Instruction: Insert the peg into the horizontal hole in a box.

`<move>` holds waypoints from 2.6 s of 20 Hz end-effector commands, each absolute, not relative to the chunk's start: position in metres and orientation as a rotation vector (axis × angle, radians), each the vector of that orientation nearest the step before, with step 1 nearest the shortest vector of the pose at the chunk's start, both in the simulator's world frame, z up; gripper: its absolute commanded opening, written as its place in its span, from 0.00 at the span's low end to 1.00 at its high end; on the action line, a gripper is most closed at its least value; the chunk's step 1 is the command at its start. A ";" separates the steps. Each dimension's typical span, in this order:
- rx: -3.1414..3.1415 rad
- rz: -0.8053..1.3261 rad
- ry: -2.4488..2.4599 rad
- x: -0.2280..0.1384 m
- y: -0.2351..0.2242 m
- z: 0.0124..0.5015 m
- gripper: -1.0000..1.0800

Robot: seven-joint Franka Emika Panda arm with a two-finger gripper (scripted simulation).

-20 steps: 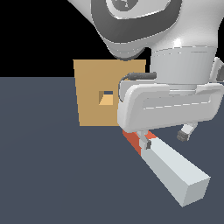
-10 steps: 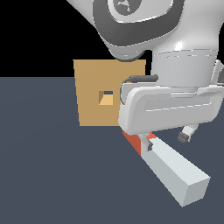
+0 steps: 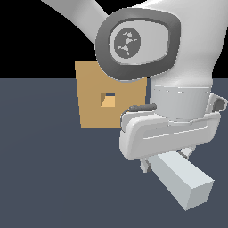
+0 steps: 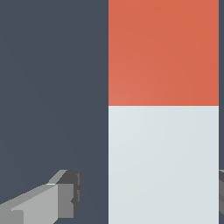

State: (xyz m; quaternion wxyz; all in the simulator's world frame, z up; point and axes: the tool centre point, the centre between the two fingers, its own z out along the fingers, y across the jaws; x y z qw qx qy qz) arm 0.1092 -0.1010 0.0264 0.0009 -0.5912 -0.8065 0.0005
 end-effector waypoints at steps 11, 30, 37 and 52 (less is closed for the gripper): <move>-1.857 0.000 -2.534 0.111 -0.101 0.023 0.00; -1.910 0.001 -2.493 0.091 -0.099 0.035 0.00; -1.986 0.000 -2.433 0.063 -0.095 0.053 0.00; -2.176 -0.001 -2.266 -0.006 -0.076 0.101 0.00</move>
